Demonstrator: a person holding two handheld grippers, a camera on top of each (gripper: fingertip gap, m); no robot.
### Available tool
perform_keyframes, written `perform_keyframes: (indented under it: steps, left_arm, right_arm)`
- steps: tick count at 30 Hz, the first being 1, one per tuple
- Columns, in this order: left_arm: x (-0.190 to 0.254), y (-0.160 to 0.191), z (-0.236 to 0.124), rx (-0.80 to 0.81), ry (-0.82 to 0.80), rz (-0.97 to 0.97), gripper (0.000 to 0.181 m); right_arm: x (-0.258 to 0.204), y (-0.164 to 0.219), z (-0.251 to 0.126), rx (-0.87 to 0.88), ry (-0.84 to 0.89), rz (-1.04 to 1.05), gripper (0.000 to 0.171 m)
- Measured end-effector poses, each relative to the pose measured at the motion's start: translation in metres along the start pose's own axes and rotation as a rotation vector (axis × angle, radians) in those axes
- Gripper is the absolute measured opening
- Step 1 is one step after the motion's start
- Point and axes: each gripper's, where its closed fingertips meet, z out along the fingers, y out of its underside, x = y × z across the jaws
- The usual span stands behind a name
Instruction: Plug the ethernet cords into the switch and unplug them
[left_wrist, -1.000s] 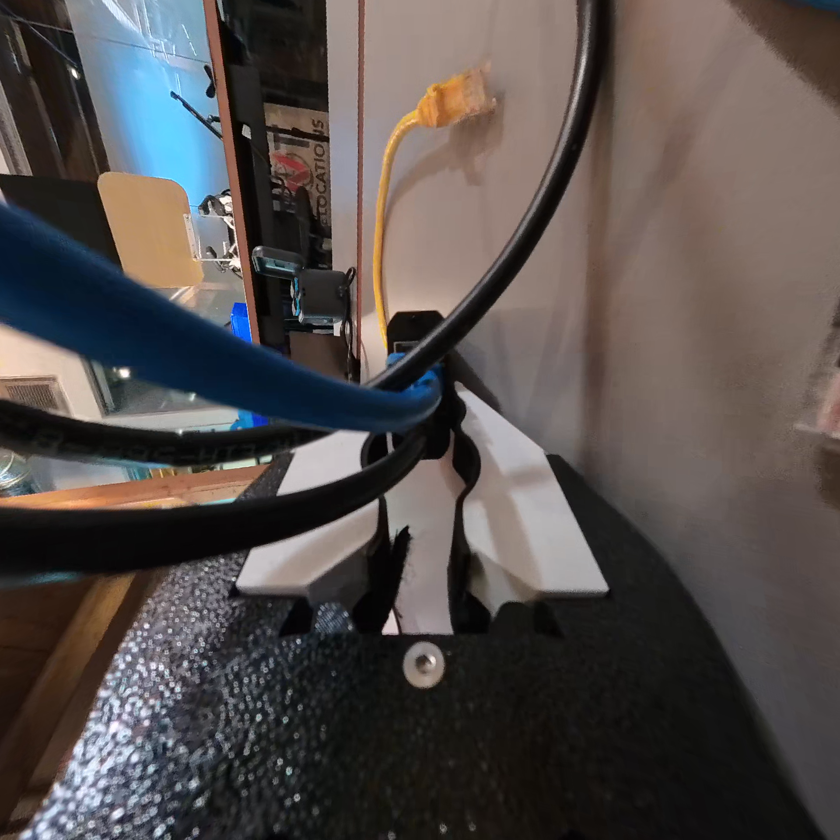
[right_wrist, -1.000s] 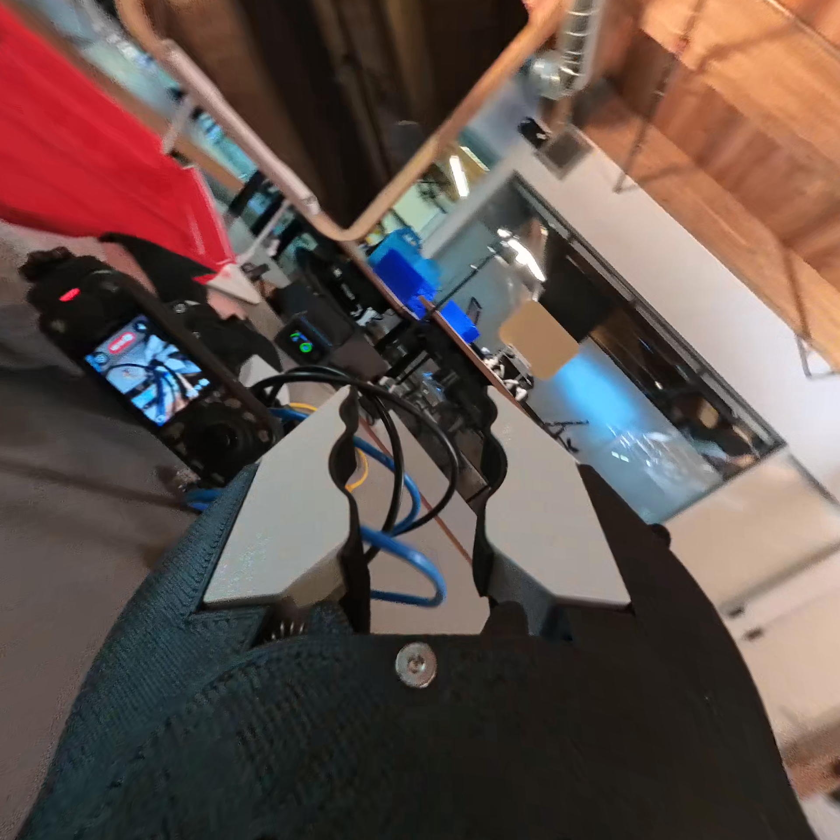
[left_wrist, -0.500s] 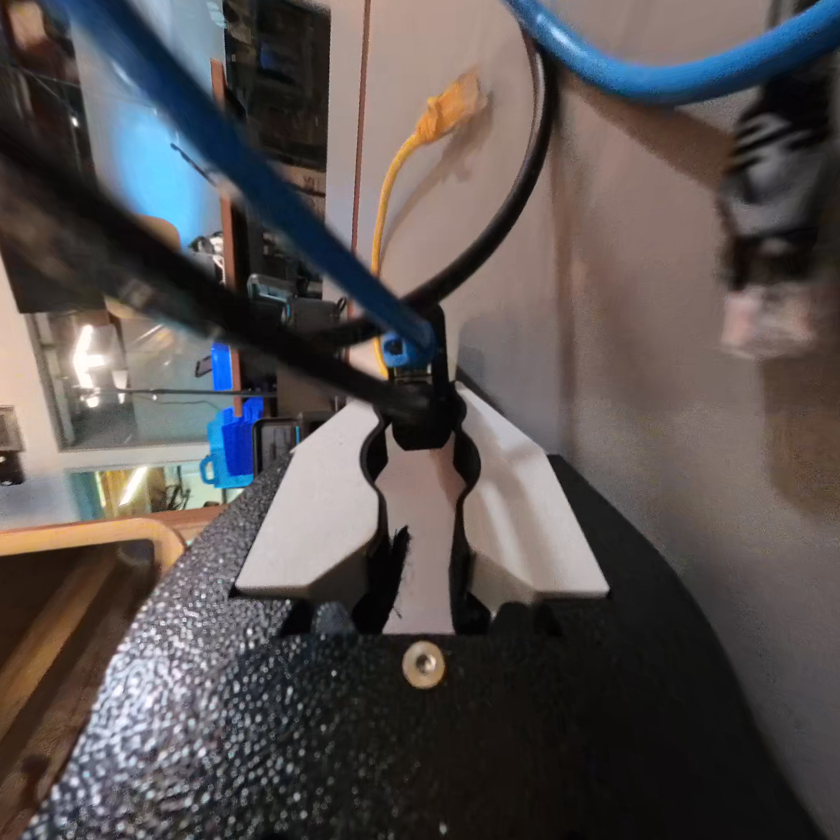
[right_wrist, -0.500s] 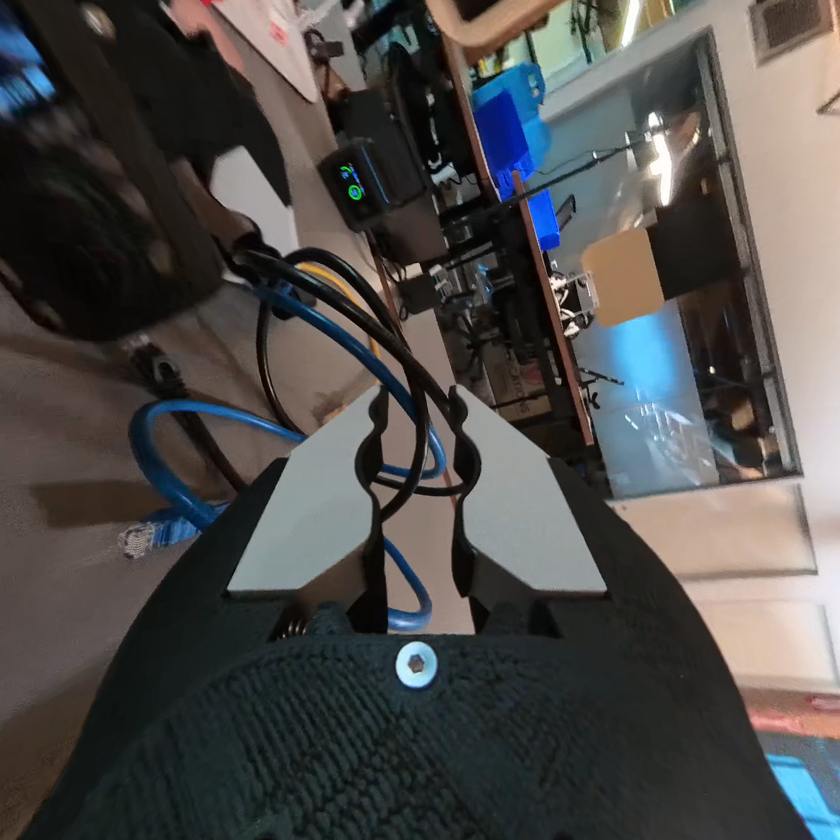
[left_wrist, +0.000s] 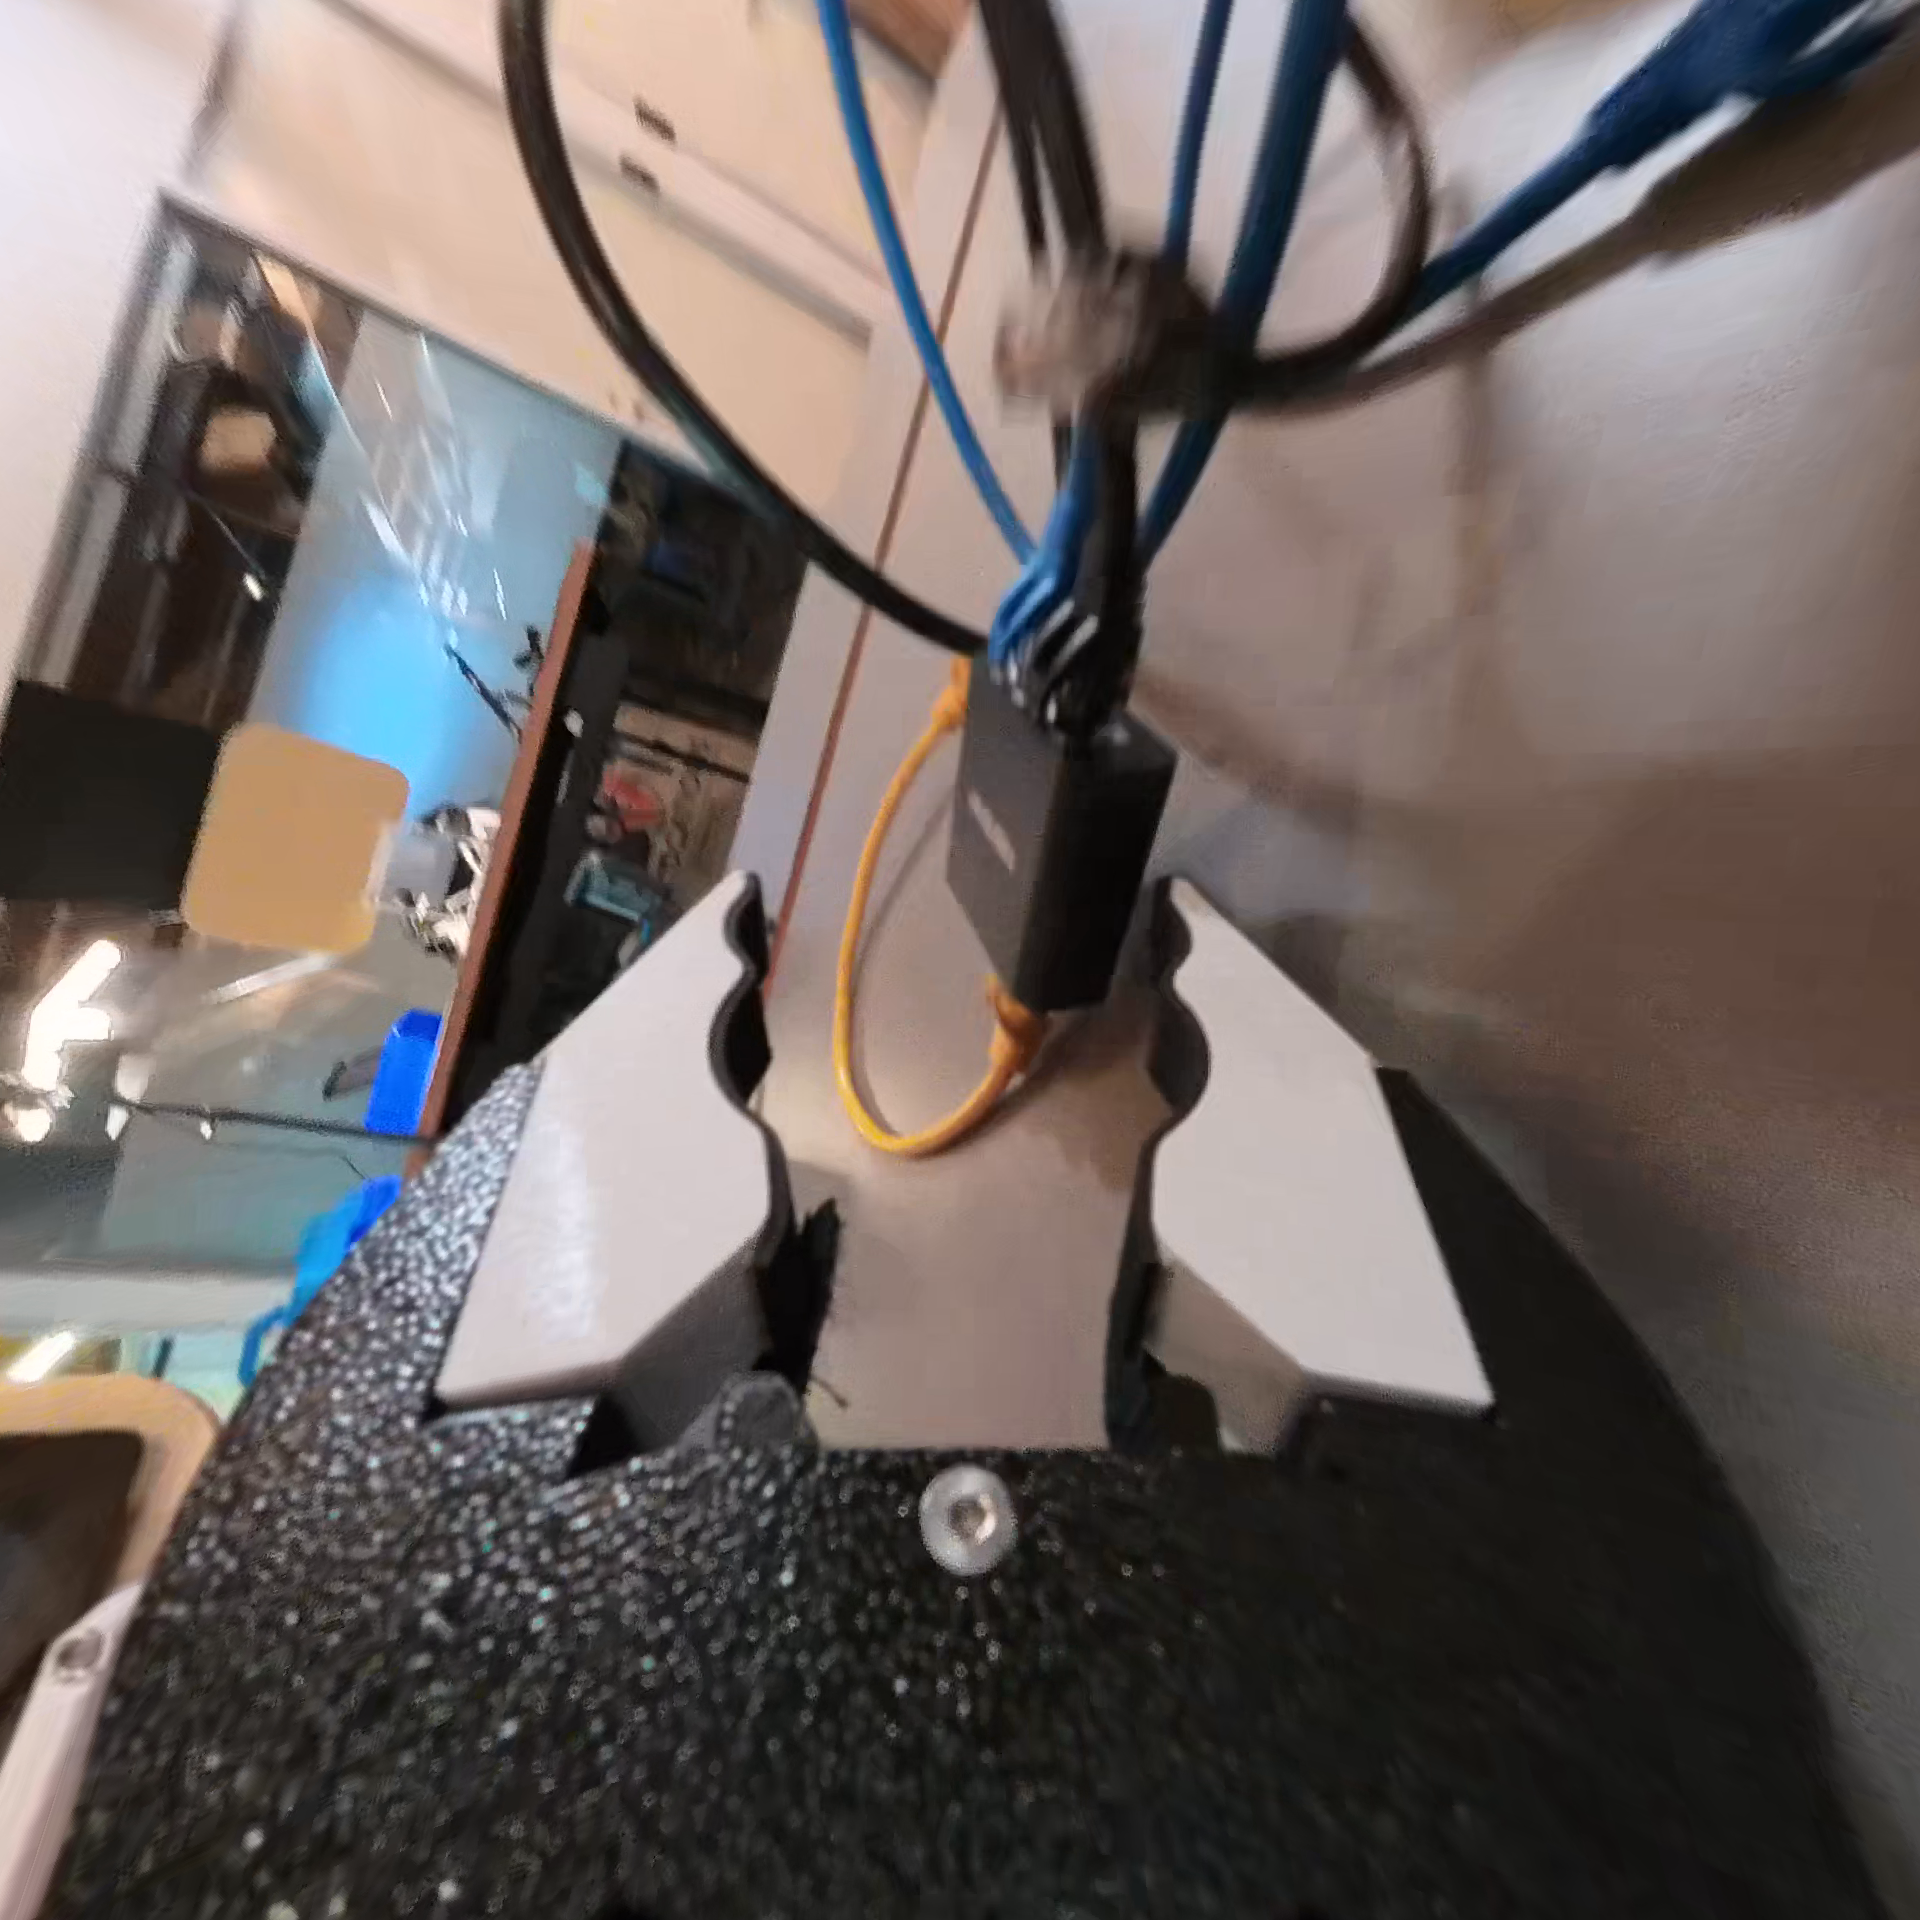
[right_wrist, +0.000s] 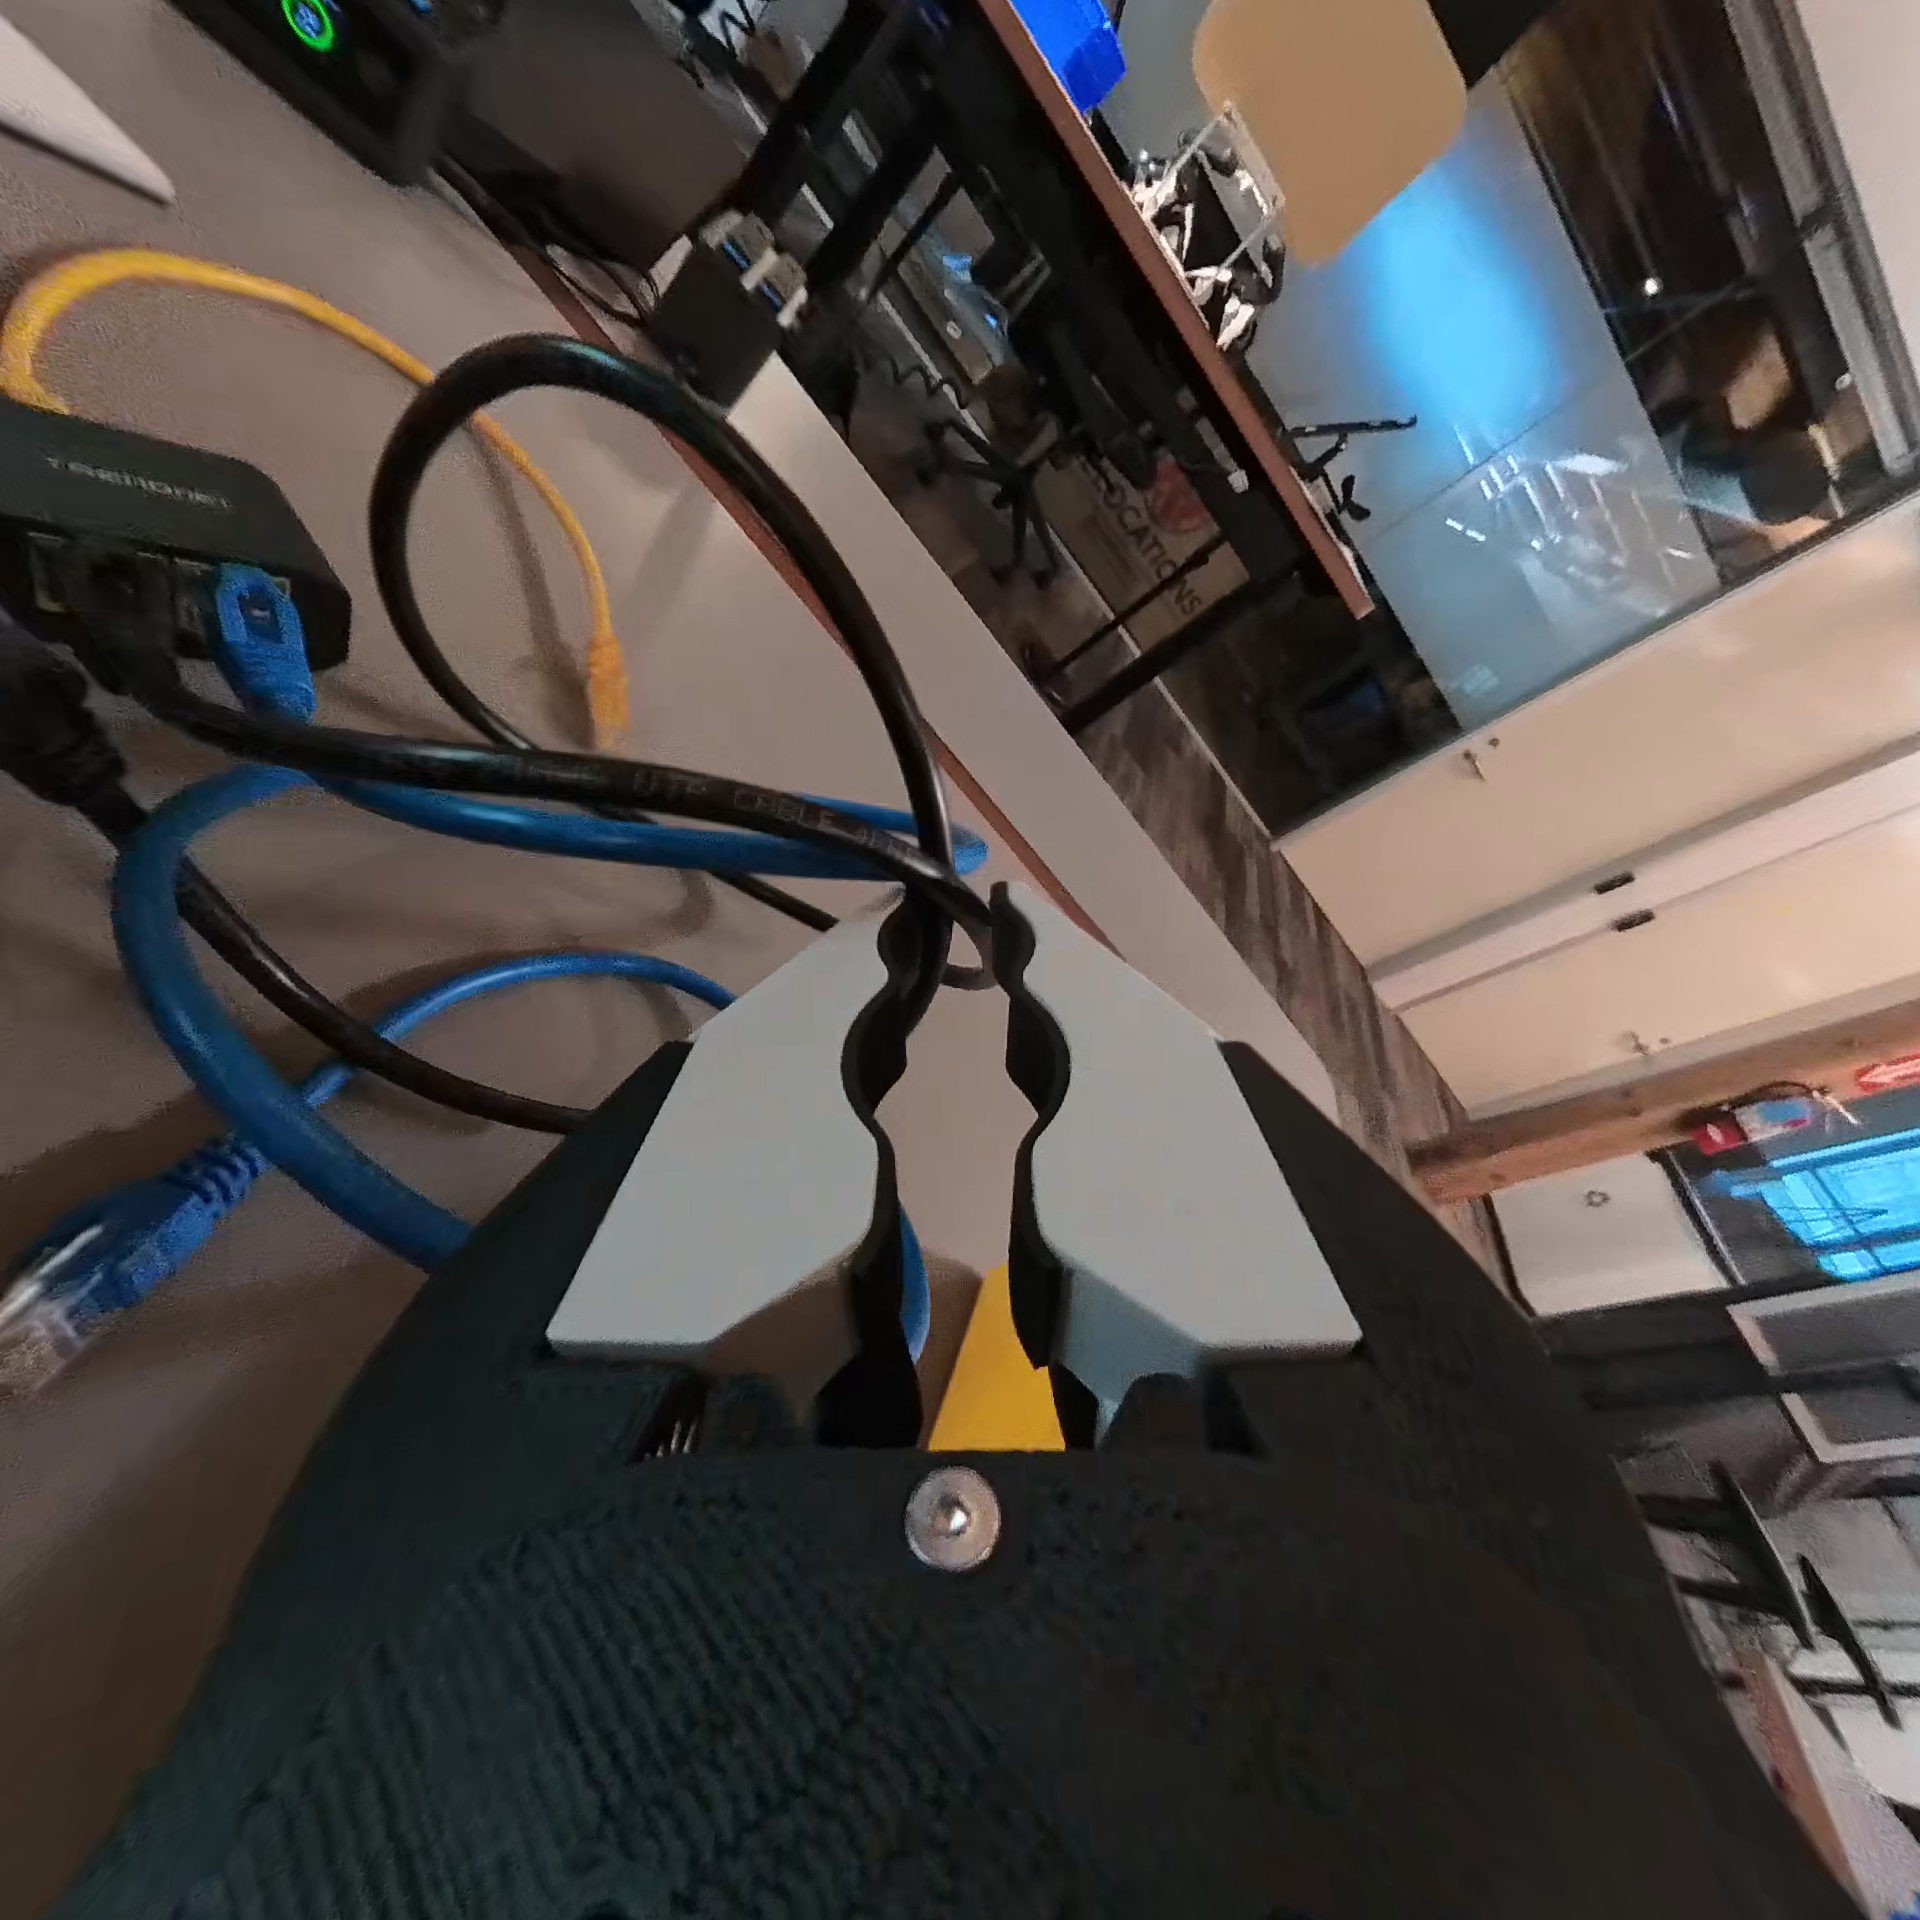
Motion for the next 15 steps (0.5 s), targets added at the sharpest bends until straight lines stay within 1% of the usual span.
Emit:
perform_keyframes:
  steps: [1,4,7,8,9,11,12,14,15]
  left_arm:
    - [-0.001,0.004,0.006,-0.023,-0.001,-0.002,0.067]
    - [0.002,0.002,0.016,-0.022,-0.002,0.071,0.053]
    - [0.008,0.0,0.019,-0.022,0.005,0.163,0.043]
    - [0.01,0.0,0.02,-0.025,0.023,0.178,0.037]
    - [0.011,0.001,0.021,-0.035,0.032,0.181,0.027]
    - [0.009,0.002,0.021,-0.062,0.041,0.167,0.025]
    - [0.006,0.004,0.021,-0.086,0.034,0.148,0.024]
    - [-0.001,0.008,0.017,-0.133,0.011,0.114,0.023]
    - [-0.006,0.009,0.016,-0.159,0.004,0.092,0.023]
  right_arm:
    - [0.0,0.002,0.001,-0.003,-0.003,-0.003,0.011]
    - [0.001,0.003,0.003,0.012,-0.023,0.078,0.011]
    - [0.003,0.007,0.004,0.008,-0.032,0.15,0.011]
    - [0.003,0.007,0.004,0.01,-0.035,0.165,0.011]
    - [0.003,0.007,0.004,0.013,-0.04,0.176,0.012]
    - [0.003,0.002,0.001,0.022,-0.051,0.197,0.015]
    - [0.005,0.001,-0.001,0.012,-0.049,0.218,0.023]
    - [0.012,-0.002,-0.007,-0.022,-0.034,0.255,0.06]
    - [0.018,-0.01,-0.013,-0.002,-0.009,0.257,0.069]
